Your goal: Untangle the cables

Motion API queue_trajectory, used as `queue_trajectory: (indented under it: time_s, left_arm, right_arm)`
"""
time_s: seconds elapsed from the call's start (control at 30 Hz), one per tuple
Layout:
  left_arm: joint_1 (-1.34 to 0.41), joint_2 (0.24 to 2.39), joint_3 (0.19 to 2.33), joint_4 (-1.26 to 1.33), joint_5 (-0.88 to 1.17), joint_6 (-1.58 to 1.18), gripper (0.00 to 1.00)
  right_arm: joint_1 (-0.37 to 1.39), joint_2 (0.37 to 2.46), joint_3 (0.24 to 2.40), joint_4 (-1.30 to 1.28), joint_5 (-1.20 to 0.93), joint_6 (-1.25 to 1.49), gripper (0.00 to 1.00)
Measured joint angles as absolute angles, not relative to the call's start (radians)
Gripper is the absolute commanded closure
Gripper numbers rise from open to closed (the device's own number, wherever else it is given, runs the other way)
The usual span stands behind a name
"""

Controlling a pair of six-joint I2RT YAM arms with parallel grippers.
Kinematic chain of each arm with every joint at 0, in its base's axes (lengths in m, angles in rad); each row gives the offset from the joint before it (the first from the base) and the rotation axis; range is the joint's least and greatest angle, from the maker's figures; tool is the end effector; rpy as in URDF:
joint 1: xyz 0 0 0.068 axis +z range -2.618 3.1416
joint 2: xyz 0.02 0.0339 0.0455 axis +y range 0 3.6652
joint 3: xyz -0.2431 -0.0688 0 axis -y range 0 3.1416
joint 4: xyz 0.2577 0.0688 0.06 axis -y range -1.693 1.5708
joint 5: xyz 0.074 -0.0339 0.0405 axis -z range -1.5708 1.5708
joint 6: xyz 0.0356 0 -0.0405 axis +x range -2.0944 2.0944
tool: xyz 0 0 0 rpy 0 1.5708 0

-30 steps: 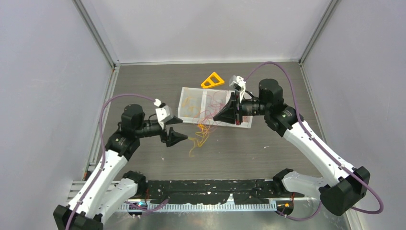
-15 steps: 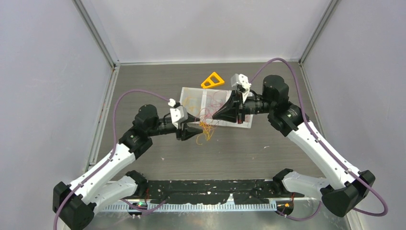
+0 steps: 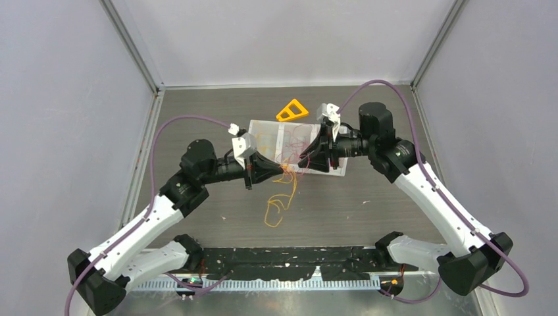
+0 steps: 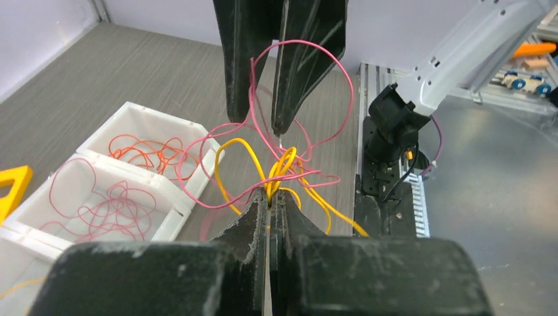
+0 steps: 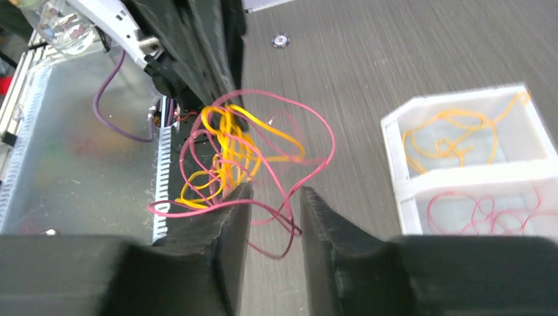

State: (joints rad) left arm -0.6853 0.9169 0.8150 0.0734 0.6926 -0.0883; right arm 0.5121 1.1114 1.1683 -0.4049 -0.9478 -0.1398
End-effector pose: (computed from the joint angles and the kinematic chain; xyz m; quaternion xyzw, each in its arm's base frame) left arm 0.1683 -0.1669 0.3370 0.4245 0.5751 -0.4727 0.5153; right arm 0.2083 0.1502 0.3736 -0.4815 0.6064 0.4618 0.4328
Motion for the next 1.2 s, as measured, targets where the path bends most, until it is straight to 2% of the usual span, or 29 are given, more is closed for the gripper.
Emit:
queue_trajectory:
  time_s: [0.03, 0.07, 0.1, 0.13, 0.2, 0.4, 0.47, 0.53, 0.57, 0.6, 0.63, 0.67, 0.7, 0.73, 0.97, 1.2]
  left_arm:
    - [-0.685, 0.916, 0.829, 0.054, 0.68, -0.107, 1.0]
    - [-0.685, 0.916, 0.844, 0.03, 0.664, -0.125, 1.0]
    - [-0.685, 0.917, 0.86, 0.001, 0.648, -0.136, 1.0]
    - [-0.685, 0.919, 0.878, -0.031, 0.633, -0.15, 1.0]
    - [-0.685, 0.929, 0.913, -0.094, 0.606, -0.163, 1.0]
    - [-0.685, 1.011, 1.029, -0.287, 0.57, -0.213, 1.0]
    - [-0.685, 1.044, 1.063, -0.338, 0.571, -0.237, 1.0]
    - [-0.685, 1.066, 1.088, -0.379, 0.578, -0.258, 1.0]
    - [-0.685, 1.073, 1.096, -0.394, 0.581, -0.26, 1.0]
    - [-0.685, 1.08, 1.108, -0.419, 0.591, -0.262, 1.0]
    - [-0.685, 1.087, 1.121, -0.443, 0.602, -0.262, 1.0]
    - [-0.685, 1.095, 1.137, -0.468, 0.613, -0.26, 1.0]
    - [-0.685, 1.106, 1.155, -0.495, 0.627, -0.257, 1.0]
    - [-0.685, 1.117, 1.175, -0.519, 0.641, -0.254, 1.0]
    - [-0.68, 1.132, 1.209, -0.613, 0.727, -0.193, 1.0]
    - [-0.604, 1.139, 1.306, -0.867, 0.749, 0.03, 1.0]
  right_arm:
    - [0.505, 1.119, 1.172, -0.43, -0.94, -0.153, 0.27]
    - [0.499, 1.127, 1.179, -0.46, -0.932, -0.167, 0.18]
    - [0.495, 1.133, 1.187, -0.489, -0.924, -0.18, 0.04]
    - [0.493, 1.137, 1.195, -0.512, -0.915, -0.192, 0.01]
    - [0.493, 1.137, 1.211, -0.551, -0.902, -0.214, 0.04]
    - [0.578, 1.121, 1.234, -0.589, -0.855, -0.262, 0.0]
    - [0.624, 1.119, 1.224, -0.574, -0.832, -0.265, 0.06]
    - [0.66, 1.123, 1.206, -0.549, -0.804, -0.27, 0.19]
    - [0.671, 1.128, 1.196, -0.539, -0.789, -0.28, 0.32]
    - [0.675, 1.137, 1.19, -0.535, -0.775, -0.287, 0.39]
    - [0.676, 1.148, 1.185, -0.532, -0.762, -0.3, 0.54]
    - [0.676, 1.159, 1.184, -0.532, -0.753, -0.308, 0.64]
    - [0.676, 1.172, 1.184, -0.531, -0.744, -0.319, 0.82]
    - [0.676, 1.182, 1.184, -0.531, -0.741, -0.327, 0.91]
    - [0.675, 1.195, 1.179, -0.534, -0.738, -0.354, 0.95]
    - [0.612, 1.125, 1.119, -0.598, -0.738, -0.417, 0.95]
